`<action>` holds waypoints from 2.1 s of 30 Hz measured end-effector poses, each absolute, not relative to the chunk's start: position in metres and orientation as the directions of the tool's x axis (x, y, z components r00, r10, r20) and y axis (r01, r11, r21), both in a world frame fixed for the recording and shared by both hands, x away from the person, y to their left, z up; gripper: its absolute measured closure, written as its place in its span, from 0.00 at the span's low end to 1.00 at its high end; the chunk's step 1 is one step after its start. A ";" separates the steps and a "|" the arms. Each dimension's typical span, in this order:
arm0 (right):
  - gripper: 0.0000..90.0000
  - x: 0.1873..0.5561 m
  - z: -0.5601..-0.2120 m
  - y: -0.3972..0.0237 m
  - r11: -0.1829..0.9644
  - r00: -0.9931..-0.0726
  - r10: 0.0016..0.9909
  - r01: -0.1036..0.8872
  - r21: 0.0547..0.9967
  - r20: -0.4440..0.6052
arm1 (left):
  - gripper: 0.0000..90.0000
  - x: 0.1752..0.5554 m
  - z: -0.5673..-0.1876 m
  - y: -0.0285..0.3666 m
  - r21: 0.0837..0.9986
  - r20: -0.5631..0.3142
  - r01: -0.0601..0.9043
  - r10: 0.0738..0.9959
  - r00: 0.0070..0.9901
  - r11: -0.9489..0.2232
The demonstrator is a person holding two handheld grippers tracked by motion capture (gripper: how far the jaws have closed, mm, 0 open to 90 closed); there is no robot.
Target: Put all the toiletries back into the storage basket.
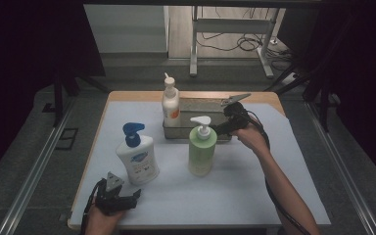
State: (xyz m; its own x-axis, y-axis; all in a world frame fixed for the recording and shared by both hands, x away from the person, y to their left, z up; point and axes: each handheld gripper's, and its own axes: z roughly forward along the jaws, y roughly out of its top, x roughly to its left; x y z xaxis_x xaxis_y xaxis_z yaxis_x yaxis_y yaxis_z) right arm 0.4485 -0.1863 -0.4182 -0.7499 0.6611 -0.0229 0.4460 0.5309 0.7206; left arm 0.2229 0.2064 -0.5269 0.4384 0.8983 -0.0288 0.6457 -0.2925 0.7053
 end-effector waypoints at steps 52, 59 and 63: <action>0.03 0.346 -0.427 -0.208 0.497 -0.855 0.510 0.382 0.779 0.094 | 0.14 0.223 -0.527 0.206 0.706 -0.029 0.646 0.898 0.439 -0.292; 0.03 0.342 -0.427 -0.196 0.493 -0.865 0.494 0.366 0.790 0.092 | 0.14 0.223 -0.527 0.206 0.706 -0.030 0.645 0.898 0.438 -0.292; 0.03 0.342 -0.427 -0.186 0.499 -0.869 0.489 0.354 0.791 0.080 | 0.14 0.223 -0.527 0.206 0.706 -0.029 0.646 0.898 0.439 -0.292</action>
